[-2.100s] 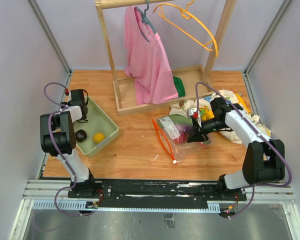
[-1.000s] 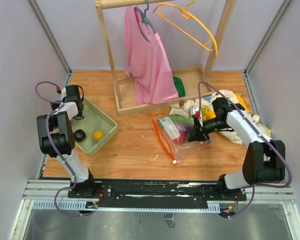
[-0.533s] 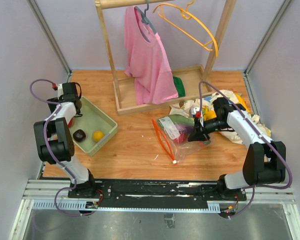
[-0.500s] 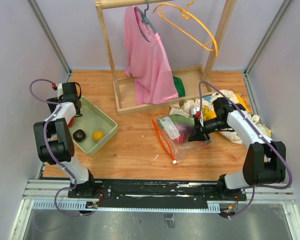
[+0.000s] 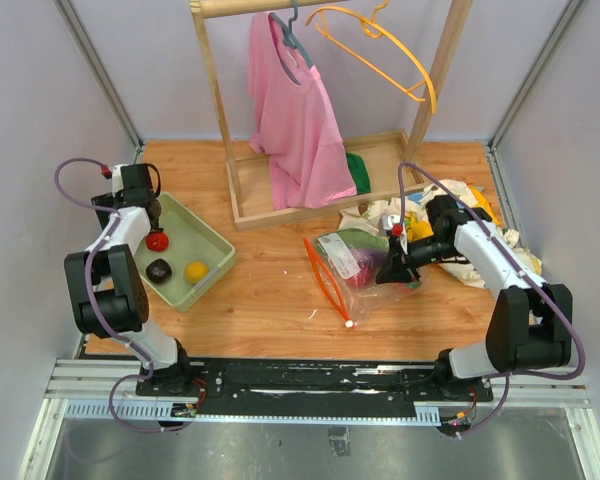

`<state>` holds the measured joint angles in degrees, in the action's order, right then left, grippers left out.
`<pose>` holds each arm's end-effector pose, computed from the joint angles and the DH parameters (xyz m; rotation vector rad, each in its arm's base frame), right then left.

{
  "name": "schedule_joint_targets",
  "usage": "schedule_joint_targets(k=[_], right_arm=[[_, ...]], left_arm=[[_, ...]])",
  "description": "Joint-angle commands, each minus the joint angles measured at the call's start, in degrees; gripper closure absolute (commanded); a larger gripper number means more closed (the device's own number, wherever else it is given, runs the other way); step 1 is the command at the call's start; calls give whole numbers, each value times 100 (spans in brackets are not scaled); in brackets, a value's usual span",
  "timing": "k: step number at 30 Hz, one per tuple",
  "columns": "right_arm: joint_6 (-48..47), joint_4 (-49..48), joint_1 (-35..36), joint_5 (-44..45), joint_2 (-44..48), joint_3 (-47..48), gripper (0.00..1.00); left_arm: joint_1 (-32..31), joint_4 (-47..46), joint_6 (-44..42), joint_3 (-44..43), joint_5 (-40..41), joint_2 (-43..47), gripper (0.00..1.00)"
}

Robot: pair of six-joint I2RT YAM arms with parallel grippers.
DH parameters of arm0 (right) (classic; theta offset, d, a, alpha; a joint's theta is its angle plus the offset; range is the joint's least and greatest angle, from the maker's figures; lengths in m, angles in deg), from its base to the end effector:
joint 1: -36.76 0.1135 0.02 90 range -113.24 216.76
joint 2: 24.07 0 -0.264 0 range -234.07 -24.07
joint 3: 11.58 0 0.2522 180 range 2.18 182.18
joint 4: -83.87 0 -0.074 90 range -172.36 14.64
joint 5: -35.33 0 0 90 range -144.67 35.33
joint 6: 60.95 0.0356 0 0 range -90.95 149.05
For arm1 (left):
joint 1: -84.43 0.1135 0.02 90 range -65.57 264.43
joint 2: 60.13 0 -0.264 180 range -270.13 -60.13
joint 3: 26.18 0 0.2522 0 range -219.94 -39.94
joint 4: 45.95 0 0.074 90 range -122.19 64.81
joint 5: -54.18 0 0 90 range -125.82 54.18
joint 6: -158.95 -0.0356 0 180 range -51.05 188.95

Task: Open the zip-top bag and remove the fake food
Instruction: Pick up the fake fruit from the zipper food storage bag.

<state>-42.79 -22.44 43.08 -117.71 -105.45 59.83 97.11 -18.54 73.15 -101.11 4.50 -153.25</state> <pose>0.2338 0.0578 0.2413 -1.4678 1.6870 1.0856 0.3313 0.0981 0.2261 -0.6705 2.1985 0.9008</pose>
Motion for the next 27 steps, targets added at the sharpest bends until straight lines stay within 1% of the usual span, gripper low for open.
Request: schedule_joint_targets(k=[1, 6, 8, 11, 14, 17, 20, 23, 27], right_arm=[[-103, 160, -79, -207, 123, -52, 89], [-128, 170, -80, -206, 103, -50, 89], [-138, 177, -79, -205, 99, -52, 89], [-160, 194, -79, -199, 105, -56, 89], [-168, 198, -79, -199, 104, -61, 89], [-170, 200, -79, -194, 105, -61, 89], [-180, 203, -79, -203, 105, -62, 89], [-190, 204, -79, -215, 97, -67, 89], [-215, 239, -79, -214, 94, -53, 89]], left_arm=[[58, -55, -17, 22, -205, 317, 11], [58, 110, -361, 45, -1707, 416, 25], [58, 131, -449, 104, -2145, 445, 28], [58, 191, -576, 126, -2508, 408, 30], [63, 277, -712, 140, -2610, 316, 32], [58, 360, -825, 164, -2572, 214, 37], [52, 327, -844, 220, -2542, 226, 39], [21, 382, -854, 164, -2511, 148, 45], [-140, 462, -816, 103, -2368, 182, 46]])
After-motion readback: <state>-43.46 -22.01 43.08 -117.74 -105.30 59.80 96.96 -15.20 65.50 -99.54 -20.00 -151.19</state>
